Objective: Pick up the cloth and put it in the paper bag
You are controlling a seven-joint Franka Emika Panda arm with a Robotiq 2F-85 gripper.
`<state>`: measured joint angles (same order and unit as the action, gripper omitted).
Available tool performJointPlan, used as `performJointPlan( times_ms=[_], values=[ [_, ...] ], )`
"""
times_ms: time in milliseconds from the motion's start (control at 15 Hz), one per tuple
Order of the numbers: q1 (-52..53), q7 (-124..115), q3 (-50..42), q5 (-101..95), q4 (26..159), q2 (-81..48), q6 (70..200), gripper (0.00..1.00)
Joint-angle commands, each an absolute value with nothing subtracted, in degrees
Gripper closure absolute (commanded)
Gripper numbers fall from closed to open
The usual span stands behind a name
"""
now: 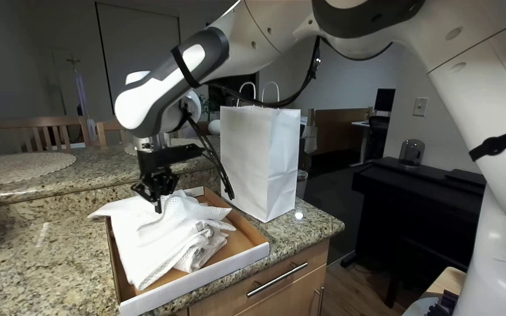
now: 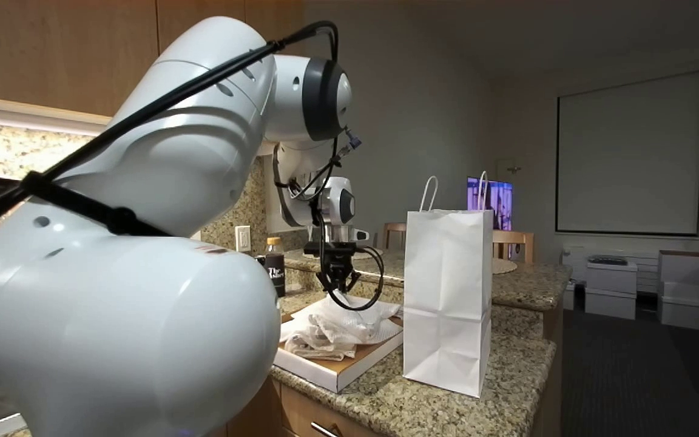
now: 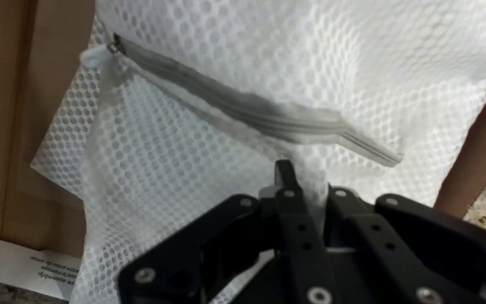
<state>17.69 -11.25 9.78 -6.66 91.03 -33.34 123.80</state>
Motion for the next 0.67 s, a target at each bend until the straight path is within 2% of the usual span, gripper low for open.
performJointPlan(
  times_ms=[0,333,467,533,600],
  values=[
    [16.57,-8.88,10.98,-2.57,94.95,-26.28,123.16,0.88],
    [17.52,-10.41,11.74,-2.39,98.04,-16.11,123.00,0.89],
    [17.90,-12.91,11.38,-3.40,98.77,-13.97,123.51,0.93],
    [17.92,-13.69,11.01,-4.19,98.80,-14.44,123.52,0.66],
    [17.60,-13.06,11.10,-3.93,99.27,-14.62,123.19,0.68]
  ],
)
